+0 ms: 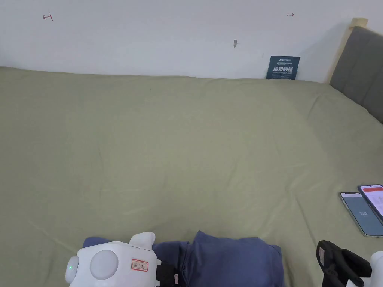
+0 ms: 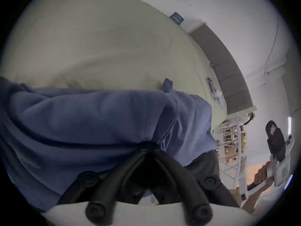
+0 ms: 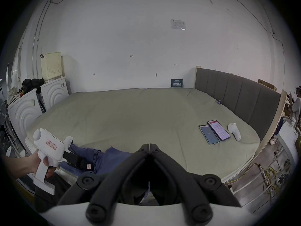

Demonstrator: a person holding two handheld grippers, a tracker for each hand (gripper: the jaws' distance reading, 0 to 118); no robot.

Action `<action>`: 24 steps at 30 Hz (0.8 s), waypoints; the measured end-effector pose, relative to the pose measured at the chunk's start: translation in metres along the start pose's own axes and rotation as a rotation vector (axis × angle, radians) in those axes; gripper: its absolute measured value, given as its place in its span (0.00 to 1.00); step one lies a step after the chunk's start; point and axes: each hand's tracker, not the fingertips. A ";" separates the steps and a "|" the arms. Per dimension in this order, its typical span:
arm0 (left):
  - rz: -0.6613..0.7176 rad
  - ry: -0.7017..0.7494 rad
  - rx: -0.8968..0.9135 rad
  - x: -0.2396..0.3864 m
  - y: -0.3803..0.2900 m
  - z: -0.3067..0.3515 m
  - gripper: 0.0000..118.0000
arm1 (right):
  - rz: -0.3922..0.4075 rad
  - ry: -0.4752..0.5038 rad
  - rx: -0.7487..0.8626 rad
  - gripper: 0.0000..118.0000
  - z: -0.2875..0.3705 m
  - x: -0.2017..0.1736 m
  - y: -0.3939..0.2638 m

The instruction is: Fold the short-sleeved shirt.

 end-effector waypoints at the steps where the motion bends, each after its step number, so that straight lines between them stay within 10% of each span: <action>1: 0.009 -0.008 -0.004 -0.001 0.000 0.006 0.00 | 0.001 0.000 -0.002 0.00 -0.001 0.000 0.000; 18: 0.164 0.046 0.162 -0.124 0.010 0.174 0.00 | 0.012 0.048 -0.006 0.00 -0.009 -0.027 0.004; 19: 0.166 -0.009 0.143 -0.131 0.010 0.170 0.08 | 0.012 0.050 -0.010 0.00 -0.009 -0.028 0.004; 20: 0.158 -0.062 0.127 -0.135 0.009 0.165 0.34 | 0.015 0.050 -0.014 0.00 -0.009 -0.029 0.003; 21: 0.166 -0.096 0.119 -0.138 0.010 0.159 0.83 | 0.020 0.050 -0.016 0.00 -0.009 -0.030 0.003; 22: 0.166 -0.122 0.094 -0.140 0.011 0.149 1.00 | 0.025 0.050 -0.020 0.00 -0.010 -0.031 0.003; 24: 0.199 -0.145 0.082 -0.144 0.014 0.137 0.99 | 0.028 0.050 -0.026 0.00 -0.010 -0.031 0.003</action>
